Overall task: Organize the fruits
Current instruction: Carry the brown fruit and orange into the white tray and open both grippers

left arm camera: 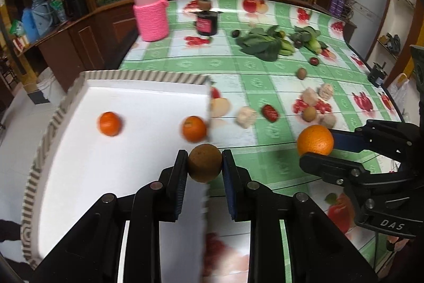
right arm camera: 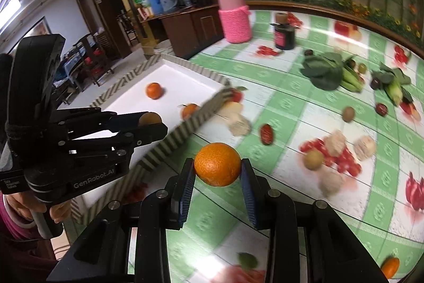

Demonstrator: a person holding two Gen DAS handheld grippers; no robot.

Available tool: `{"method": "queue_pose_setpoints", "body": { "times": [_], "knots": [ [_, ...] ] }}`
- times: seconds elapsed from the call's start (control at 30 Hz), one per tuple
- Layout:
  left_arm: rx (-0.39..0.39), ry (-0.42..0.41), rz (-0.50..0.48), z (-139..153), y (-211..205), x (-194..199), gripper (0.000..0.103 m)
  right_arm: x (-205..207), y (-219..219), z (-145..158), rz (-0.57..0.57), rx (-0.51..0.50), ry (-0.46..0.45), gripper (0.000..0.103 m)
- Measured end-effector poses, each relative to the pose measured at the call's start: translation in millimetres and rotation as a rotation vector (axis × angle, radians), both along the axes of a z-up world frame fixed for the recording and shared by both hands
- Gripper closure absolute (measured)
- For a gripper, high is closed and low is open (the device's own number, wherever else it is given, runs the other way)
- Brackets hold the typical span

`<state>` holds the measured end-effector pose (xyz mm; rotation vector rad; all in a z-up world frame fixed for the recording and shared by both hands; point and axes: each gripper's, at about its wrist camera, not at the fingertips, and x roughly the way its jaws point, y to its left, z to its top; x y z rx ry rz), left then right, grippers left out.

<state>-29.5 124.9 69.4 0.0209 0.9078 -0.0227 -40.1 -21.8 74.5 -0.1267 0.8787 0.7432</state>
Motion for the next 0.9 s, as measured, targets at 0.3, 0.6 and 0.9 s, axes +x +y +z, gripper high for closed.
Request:
{"method": "queue_pose_setpoints", "body": {
  "times": [0.3,0.6,0.9],
  "knots": [
    [0.01,0.007,0.107,-2,62,-7,0.08,-9,59,6,0.101,-0.015,-0.014,0.069],
    [-0.013,0.059,0.189,-23,105,-1,0.08,-1,112,-10,0.179,-0.066,0.008,0.069],
    [-0.016,0.087,0.217,-35,118,13,0.08,18,143,-32,0.209,-0.115,0.043,0.069]
  ]
}}
